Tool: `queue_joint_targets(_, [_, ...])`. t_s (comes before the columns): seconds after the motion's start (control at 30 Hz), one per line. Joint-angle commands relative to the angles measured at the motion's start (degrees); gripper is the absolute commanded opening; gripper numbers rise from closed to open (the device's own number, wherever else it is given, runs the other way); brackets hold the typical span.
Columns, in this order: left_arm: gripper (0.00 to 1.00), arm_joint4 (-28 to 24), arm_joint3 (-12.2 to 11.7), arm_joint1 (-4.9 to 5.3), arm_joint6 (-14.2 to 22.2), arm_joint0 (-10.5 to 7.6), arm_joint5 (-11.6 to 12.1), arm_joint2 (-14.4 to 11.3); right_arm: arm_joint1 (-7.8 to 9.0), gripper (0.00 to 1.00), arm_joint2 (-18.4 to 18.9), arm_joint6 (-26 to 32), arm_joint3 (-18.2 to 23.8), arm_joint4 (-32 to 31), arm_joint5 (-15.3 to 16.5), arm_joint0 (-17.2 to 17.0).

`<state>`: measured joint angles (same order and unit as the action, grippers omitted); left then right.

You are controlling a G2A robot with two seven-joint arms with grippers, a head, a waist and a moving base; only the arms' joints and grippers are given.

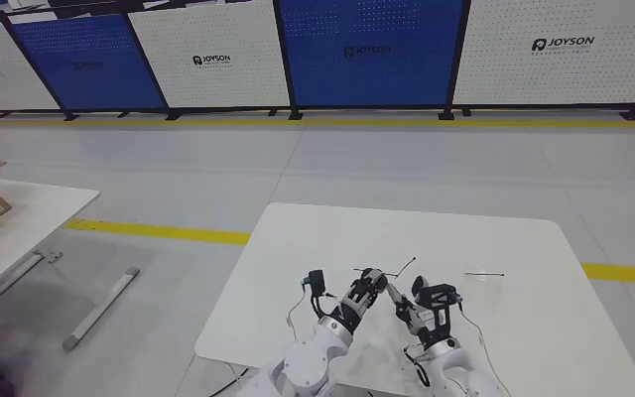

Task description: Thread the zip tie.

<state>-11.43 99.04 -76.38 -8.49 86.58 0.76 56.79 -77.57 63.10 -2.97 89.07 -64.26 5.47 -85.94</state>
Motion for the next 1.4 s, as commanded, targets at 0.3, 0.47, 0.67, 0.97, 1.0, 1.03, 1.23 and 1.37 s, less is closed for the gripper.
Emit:
queue_joint_targets(0.3, [0.0,-1.0,-0.4,-0.27,-0.1,-0.44,-1.5,0.1,0.54,0.38,1.4,1.4,0.8,2.1,5.5,-0.5])
queue_joint_targets(0.47, [0.0,-1.2,-0.2,-0.3,0.8,-0.35,-1.6,0.1,0.66,0.32,1.9,1.9,1.2,3.1,6.2,-0.5])
queue_joint_targets(0.67, [0.0,-1.6,0.1,-0.19,2.4,0.06,-1.5,0.5,0.72,0.3,1.5,2.2,1.7,2.6,6.2,-0.6])
queue_joint_targets(0.97, [0.0,-0.7,-0.2,-0.21,3.7,-0.15,-1.8,0.1,0.7,0.3,1.0,1.2,1.2,1.4,5.5,-0.2])
queue_joint_targets(1.0, [0.0,-0.6,-0.2,-0.23,3.8,-0.24,-1.9,0.0,0.7,0.29,1.0,1.4,1.4,1.4,5.3,-0.2])
queue_joint_targets(1.03, [0.0,-0.6,-0.3,-0.25,3.8,-0.31,-2.0,0.0,0.7,0.29,1.0,1.4,1.4,1.4,5.3,-0.2])
queue_joint_targets(1.23, [0.0,-0.5,-0.7,-0.39,3.6,-0.72,-2.4,-0.4,0.8,0.21,1.2,0.6,1.7,1.3,5.4,-0.4])
queue_joint_targets(1.37, [0.0,-0.5,-0.7,-0.47,3.2,-0.86,-2.6,-0.5,0.9,0.13,1.5,0.2,1.8,1.2,5.6,-0.7])
